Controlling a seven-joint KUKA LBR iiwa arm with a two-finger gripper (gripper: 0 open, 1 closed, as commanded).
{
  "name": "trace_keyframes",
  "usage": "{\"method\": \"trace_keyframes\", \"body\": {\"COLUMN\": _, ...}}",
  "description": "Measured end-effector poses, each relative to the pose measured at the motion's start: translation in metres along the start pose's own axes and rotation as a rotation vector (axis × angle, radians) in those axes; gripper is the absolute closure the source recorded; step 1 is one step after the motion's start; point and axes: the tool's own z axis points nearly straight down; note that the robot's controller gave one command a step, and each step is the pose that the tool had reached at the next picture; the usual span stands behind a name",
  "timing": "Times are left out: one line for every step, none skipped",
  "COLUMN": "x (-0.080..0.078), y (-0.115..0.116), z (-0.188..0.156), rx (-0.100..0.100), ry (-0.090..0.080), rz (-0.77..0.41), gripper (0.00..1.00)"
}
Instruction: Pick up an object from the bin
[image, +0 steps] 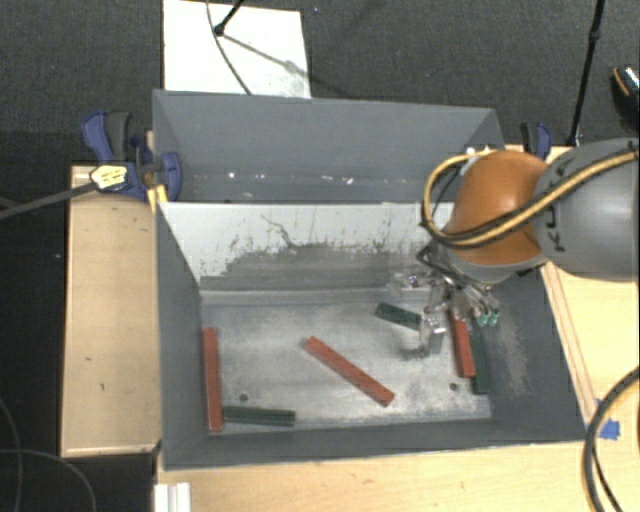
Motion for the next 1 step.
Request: {"method": "trace_keyframes", "body": {"x": -0.0012, "y": -0.0094, "z": 0.012, "rx": -0.001, "ry": 0.001, "rz": 0.028, "gripper": 0.0}}
